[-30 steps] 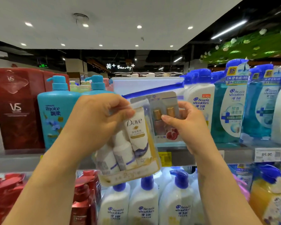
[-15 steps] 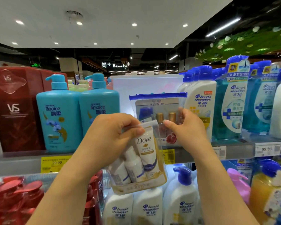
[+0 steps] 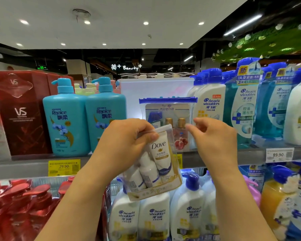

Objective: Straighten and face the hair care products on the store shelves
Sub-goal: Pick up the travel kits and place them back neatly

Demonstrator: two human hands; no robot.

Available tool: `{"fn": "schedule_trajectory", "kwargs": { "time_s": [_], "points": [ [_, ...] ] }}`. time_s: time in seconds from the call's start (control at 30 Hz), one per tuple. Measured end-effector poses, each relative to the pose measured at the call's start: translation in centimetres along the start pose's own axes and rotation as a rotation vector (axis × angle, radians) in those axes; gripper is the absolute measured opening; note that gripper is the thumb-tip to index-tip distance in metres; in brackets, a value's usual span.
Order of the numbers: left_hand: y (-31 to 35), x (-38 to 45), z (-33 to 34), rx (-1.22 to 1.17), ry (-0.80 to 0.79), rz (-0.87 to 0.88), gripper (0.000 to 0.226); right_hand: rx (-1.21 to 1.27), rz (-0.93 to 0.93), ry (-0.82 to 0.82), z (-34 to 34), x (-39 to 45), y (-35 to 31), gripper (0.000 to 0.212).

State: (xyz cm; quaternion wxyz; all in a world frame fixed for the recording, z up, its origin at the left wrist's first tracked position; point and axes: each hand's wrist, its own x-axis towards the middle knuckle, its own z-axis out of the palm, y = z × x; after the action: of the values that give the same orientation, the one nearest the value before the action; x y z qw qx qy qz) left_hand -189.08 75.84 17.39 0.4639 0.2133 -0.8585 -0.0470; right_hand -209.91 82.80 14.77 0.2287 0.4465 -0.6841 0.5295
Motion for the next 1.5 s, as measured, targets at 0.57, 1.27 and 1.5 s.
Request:
{"fn": "schedule_trajectory", "kwargs": {
  "time_s": [0.57,1.27,1.5],
  "points": [
    [2.9,-7.8,-2.9,0.408,0.254,-0.119,0.027,1.103,0.067,-0.960,3.2,-8.0,-4.0,0.021],
    [-4.9,-35.9,-34.5,-0.026,0.536,-0.847,0.029,1.554,0.221,-1.174,12.3,-29.0,-38.4,0.038],
    [-10.9,-41.0,-43.7,-0.020,0.624,-0.852,0.034,1.548,0.261,-1.267,16.8,-34.6,-49.8,0.034]
  ]
}}
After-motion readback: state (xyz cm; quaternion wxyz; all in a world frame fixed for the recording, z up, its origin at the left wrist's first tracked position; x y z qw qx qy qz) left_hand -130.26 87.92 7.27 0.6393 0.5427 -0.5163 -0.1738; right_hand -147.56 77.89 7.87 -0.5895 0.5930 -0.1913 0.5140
